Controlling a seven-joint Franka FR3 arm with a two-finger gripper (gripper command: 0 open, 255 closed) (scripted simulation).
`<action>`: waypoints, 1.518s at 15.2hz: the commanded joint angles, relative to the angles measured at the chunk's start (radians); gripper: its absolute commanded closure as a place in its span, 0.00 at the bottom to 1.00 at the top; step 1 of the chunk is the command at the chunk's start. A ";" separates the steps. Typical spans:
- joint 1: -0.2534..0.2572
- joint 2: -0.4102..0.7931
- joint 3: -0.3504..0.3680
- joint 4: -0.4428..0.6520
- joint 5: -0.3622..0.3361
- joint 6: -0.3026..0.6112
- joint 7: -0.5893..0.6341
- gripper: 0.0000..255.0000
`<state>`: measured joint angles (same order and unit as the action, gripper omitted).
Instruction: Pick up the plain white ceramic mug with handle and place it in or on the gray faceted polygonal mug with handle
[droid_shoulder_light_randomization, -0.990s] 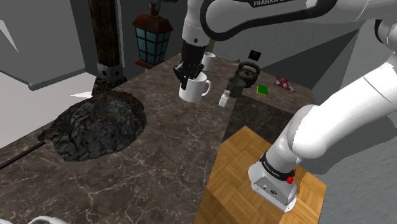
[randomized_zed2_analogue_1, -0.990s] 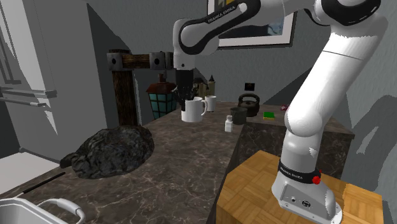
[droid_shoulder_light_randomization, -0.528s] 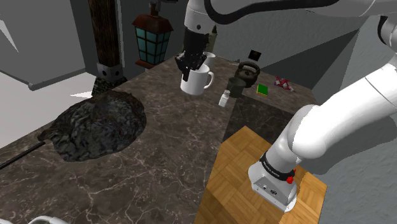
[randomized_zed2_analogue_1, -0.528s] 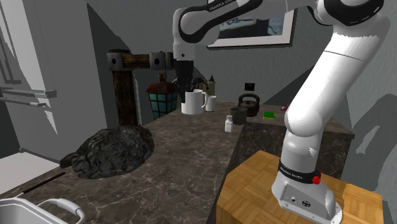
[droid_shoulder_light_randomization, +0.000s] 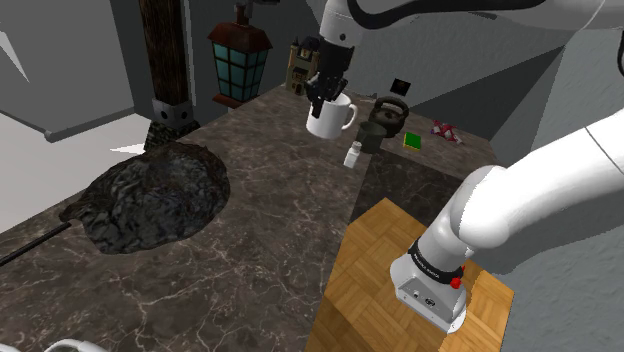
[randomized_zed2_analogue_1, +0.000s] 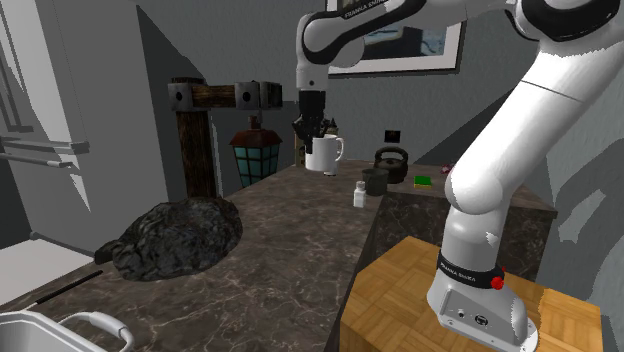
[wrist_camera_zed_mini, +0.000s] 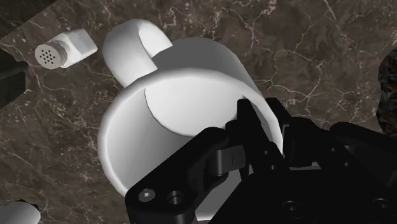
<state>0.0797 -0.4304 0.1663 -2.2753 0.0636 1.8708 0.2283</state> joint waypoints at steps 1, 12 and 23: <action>-0.019 -0.015 -0.038 -0.012 -0.013 -0.005 -0.053 1.00; -0.125 -0.037 -0.243 -0.013 -0.100 -0.026 -0.320 1.00; -0.217 0.077 -0.445 0.121 -0.156 -0.036 -0.592 1.00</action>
<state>-0.1318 -0.3711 -0.2638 -2.1784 -0.0918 1.8399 -0.3414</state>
